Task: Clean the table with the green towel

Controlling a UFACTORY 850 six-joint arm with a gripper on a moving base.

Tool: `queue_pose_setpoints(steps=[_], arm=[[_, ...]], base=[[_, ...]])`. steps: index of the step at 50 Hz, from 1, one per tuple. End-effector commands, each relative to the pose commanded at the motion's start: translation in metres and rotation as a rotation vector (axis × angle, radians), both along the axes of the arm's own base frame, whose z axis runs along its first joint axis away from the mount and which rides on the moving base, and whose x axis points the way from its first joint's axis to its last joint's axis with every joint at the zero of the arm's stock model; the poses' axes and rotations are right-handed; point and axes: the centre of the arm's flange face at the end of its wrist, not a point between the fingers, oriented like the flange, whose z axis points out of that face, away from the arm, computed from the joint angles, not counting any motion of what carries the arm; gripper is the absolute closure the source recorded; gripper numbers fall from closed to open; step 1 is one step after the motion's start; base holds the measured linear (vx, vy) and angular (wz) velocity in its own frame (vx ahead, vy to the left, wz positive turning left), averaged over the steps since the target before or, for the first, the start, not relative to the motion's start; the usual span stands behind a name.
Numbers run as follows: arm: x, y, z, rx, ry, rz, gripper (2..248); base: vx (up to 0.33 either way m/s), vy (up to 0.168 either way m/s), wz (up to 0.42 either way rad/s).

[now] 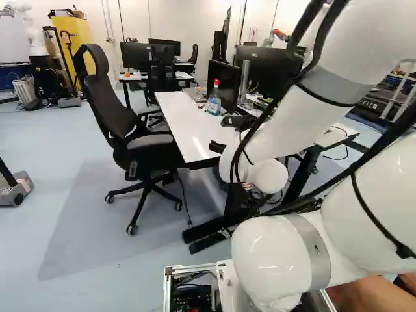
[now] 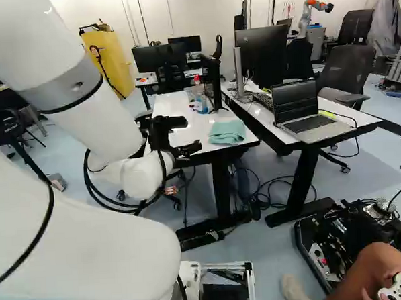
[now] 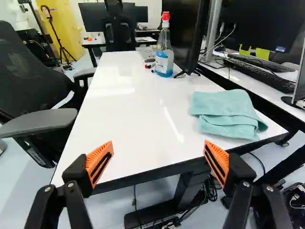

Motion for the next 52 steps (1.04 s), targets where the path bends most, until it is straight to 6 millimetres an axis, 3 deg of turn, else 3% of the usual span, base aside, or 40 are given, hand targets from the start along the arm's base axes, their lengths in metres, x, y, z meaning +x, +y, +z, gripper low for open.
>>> queue_pose_setpoints(steps=[52], arm=[[-0.0012, 0.0003, -0.0005, 0.0, -0.002, 0.001, 3]], base=[[0.0, 0.0, 0.0]])
